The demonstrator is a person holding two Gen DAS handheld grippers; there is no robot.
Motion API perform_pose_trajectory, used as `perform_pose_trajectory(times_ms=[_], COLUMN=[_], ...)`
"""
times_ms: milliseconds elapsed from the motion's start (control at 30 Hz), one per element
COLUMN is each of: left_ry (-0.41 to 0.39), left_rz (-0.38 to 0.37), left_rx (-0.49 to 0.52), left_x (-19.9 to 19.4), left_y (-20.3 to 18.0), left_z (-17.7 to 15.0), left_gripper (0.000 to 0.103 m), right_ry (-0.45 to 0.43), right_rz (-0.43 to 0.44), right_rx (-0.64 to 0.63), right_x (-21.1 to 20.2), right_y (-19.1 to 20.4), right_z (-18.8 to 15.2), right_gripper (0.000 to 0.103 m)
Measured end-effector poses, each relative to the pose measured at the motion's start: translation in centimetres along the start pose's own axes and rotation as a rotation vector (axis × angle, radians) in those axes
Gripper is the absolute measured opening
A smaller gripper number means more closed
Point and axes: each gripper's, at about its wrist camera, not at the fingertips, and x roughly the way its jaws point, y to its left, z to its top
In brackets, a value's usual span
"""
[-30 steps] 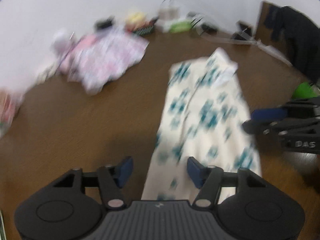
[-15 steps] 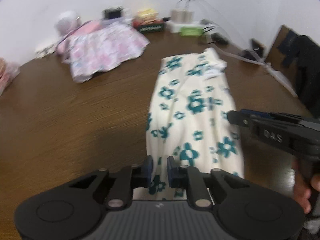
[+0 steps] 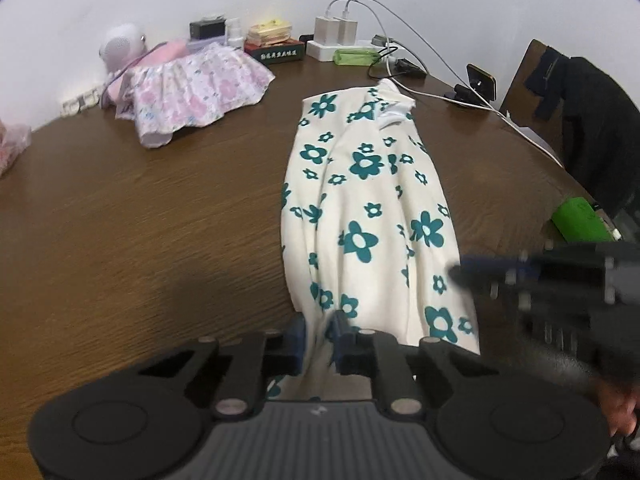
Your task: Fold clothes
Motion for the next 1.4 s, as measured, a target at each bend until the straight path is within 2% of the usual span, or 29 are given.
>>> perform_pose_trajectory(times_ms=[67, 133, 200, 267, 300, 333, 400, 567, 600, 633, 667, 700, 800, 867, 967, 1000, 1033, 1100, 1133, 1167, 1267, 1333, 1367, 1400], left_ry=[-0.009, -0.045, -0.085, -0.094, -0.088, -0.077, -0.058, -0.047, -0.042, -0.036, -0.029, -0.026, -0.039, -0.042, -0.076, -0.092, -0.102, -0.114, -0.118, -0.122, -0.133, -0.141, -0.145, -0.149], left_rz=[0.002, -0.034, -0.064, -0.078, -0.076, -0.064, -0.037, -0.006, -0.007, -0.011, -0.018, -0.021, -0.033, -0.045, -0.086, -0.101, -0.105, -0.107, -0.108, -0.108, -0.110, -0.112, -0.112, -0.113], left_rx=[-0.024, -0.037, -0.038, -0.036, -0.037, -0.037, -0.029, 0.002, -0.003, -0.008, -0.011, -0.016, -0.022, -0.025, -0.029, -0.031, -0.038, -0.060, -0.074, -0.088, -0.129, -0.157, -0.171, -0.184], left_x=[-0.2, -1.3, -2.8, -4.1, -4.5, -4.7, -5.3, -5.9, -5.6, -5.2, -4.6, -4.0, -2.6, -1.8, -2.3, -2.7, -3.1, -3.8, -3.9, -4.0, -4.3, -4.6, -4.7, -4.8], left_y=[-0.9, -1.1, -0.6, 0.4, 0.8, 1.1, 1.5, 1.5, 1.4, 1.3, 1.1, 0.8, -0.3, -1.4, -2.4, -2.6, -2.5, -2.5, -2.7, -2.9, -3.6, -4.0, -4.2, -4.4], left_z=[0.3, 0.2, -0.3, -1.2, -1.7, -2.4, -3.6, -6.1, -6.2, -6.2, -6.1, -5.8, -4.3, -3.2, -2.6, -2.6, -2.9, -3.8, -4.3, -4.8, -6.3, -7.2, -7.7, -8.2], left_gripper=[0.014, 0.028, 0.036, 0.037, 0.037, 0.037, 0.037, 0.034, 0.029, 0.022, 0.019, 0.015, 0.013, 0.013, 0.015, 0.020, 0.030, 0.037, 0.037, 0.037, 0.035, 0.034, 0.032, 0.023], right_ry=[-0.027, -0.051, -0.071, -0.070, -0.068, -0.047, 0.004, 0.016, 0.011, 0.006, 0.004, 0.003, 0.005, 0.001, -0.046, -0.052, -0.055, -0.070, -0.071, -0.060, -0.013, -0.011, -0.011, -0.018], right_rz=[-0.090, -0.153, -0.117, -0.055, -0.024, 0.008, 0.072, 0.100, 0.089, 0.075, 0.065, 0.055, 0.024, -0.021, -0.149, -0.165, -0.175, -0.138, -0.111, -0.084, -0.006, -0.002, -0.002, -0.008], right_rx=[0.060, 0.138, 0.170, 0.142, 0.127, 0.114, 0.089, 0.032, 0.032, 0.033, 0.033, 0.033, 0.025, 0.046, 0.126, 0.145, 0.162, 0.148, 0.129, 0.113, 0.076, 0.042, 0.025, 0.001], right_x=[-0.1, -0.3, -2.1, -3.5, -4.2, -4.0, -3.4, -2.2, -2.0, -1.8, -1.5, -1.2, -0.4, 0.7, 1.7, 1.4, 1.0, -0.8, -1.9, -2.6, -3.9, -4.4, -4.7, -4.9], right_y=[-2.2, -4.6, -5.3, -4.1, -3.4, -2.5, -0.6, 2.6, 2.8, 2.9, 2.8, 2.6, 1.1, -0.3, -2.9, -3.7, -4.4, -5.1, -5.3, -5.3, -4.8, -3.7, -3.2, -2.7], right_z=[1.3, 2.5, 2.7, 1.7, 1.2, 0.6, -0.7, -2.2, -2.2, -2.2, -2.0, -1.7, -0.4, 0.6, 2.1, 2.3, 2.5, 1.9, 1.3, 0.6, -1.5, -2.4, -2.9, -3.1], right_gripper=[0.003, 0.003, 0.008, 0.024, 0.040, 0.044, 0.044, 0.044, 0.036, 0.021, 0.014, 0.011, 0.006, 0.005, 0.006, 0.007, 0.009, 0.015, 0.022, 0.024, 0.025, 0.025, 0.025, 0.023])
